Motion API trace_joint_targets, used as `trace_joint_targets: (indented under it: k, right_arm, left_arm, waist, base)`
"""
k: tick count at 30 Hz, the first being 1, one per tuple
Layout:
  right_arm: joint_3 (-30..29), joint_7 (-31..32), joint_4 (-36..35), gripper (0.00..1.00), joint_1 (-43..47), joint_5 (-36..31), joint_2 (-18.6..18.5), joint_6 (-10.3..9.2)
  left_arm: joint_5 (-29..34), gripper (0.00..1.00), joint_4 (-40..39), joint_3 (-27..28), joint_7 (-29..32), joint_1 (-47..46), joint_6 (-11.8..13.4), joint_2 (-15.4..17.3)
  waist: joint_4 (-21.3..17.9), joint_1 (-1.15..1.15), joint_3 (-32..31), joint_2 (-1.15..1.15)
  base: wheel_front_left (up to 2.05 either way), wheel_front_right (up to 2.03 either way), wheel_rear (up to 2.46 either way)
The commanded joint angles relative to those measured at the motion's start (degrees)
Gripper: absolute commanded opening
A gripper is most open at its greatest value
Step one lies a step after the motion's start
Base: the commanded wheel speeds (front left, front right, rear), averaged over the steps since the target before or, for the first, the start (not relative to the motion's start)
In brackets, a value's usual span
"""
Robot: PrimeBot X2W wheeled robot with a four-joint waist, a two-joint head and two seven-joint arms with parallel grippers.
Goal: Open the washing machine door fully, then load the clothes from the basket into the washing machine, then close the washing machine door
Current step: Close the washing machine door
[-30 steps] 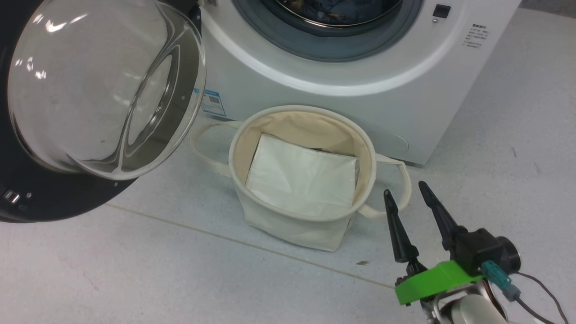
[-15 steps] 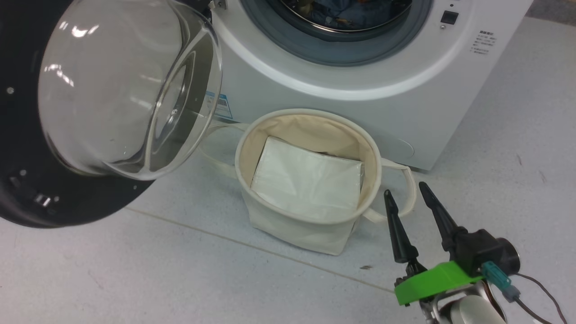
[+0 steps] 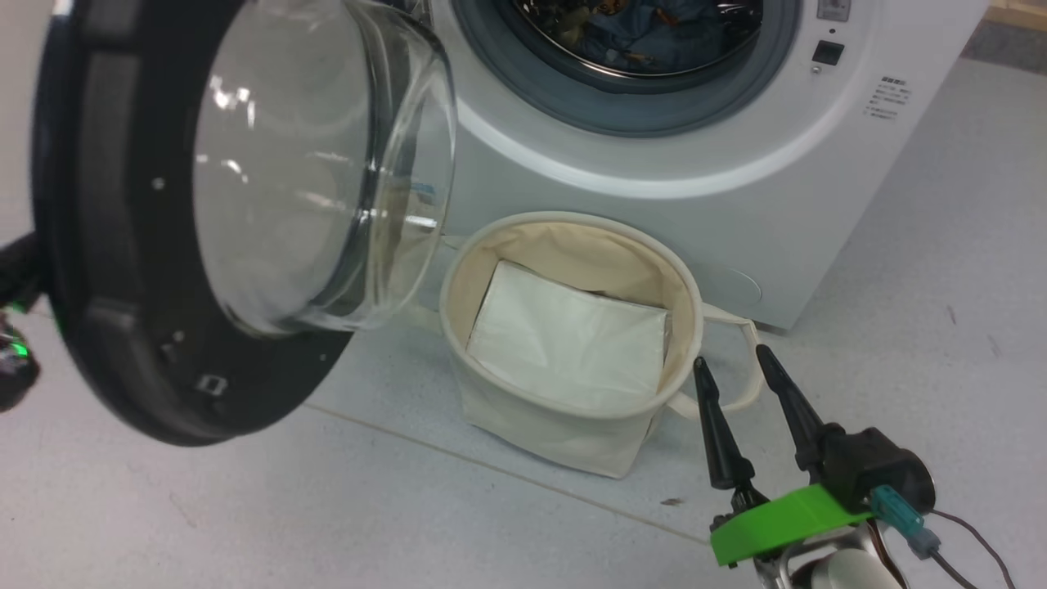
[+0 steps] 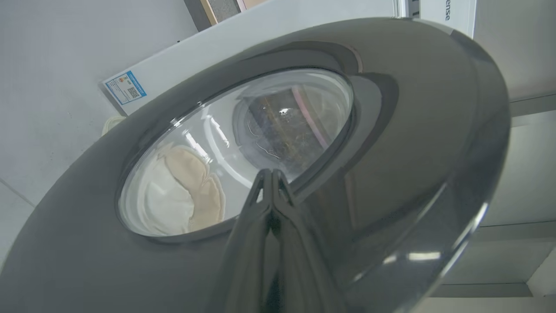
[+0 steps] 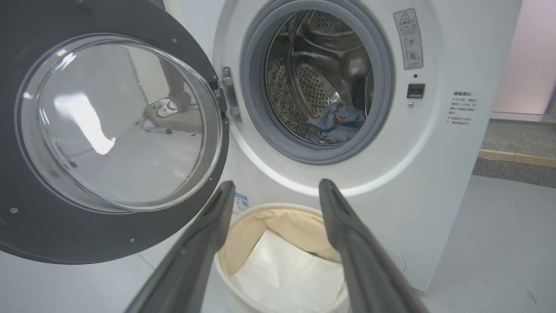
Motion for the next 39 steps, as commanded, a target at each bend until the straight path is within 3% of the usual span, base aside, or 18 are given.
trace_joint_targets:
  k: [1,15,21,28,39]
  right_arm:
    - [1.12,-0.28,-1.66,1.0,-0.49,0.41,0.68,0.05]
    - [1.54,-0.28,-1.46,1.0,0.47,2.64,1.27,0.05]
    - [1.03,-0.28,-1.09,1.0,1.7,3.69,1.29,0.05]
    - [-0.29,-0.28,-2.74,1.0,0.53,3.85,1.29,0.05]
    - [-3.14,-0.28,-4.02,1.0,-0.67,4.84,1.3,0.05]
  left_arm:
    - [0.24,0.0,-4.37,-0.16,1.95,0.35,0.71,1.04]
    - [-2.8,0.0,-26.86,-5.14,8.14,10.96,7.29,-9.96]
    - [-3.62,0.0,-33.61,-7.48,7.59,16.41,8.56,-15.92]
    - [-6.0,0.0,-32.08,-8.73,3.77,16.89,7.49,-20.14]
    - [-11.9,0.0,-26.07,-11.66,-1.16,13.43,3.64,-21.2]
  waist:
    - [0.34,0.0,-0.25,0.0]
    - [-0.63,0.0,-3.35,0.0]
    - [-2.45,0.0,-4.99,0.0]
    - [-6.8,0.0,-3.5,0.0]
    - [-15.24,0.0,0.6,0.0]
  base:
    - [0.0,0.0,0.0]
    - [0.0,0.0,0.0]
    - [0.0,0.0,0.0]
    - [0.0,0.0,0.0]
    - [0.0,0.0,0.0]
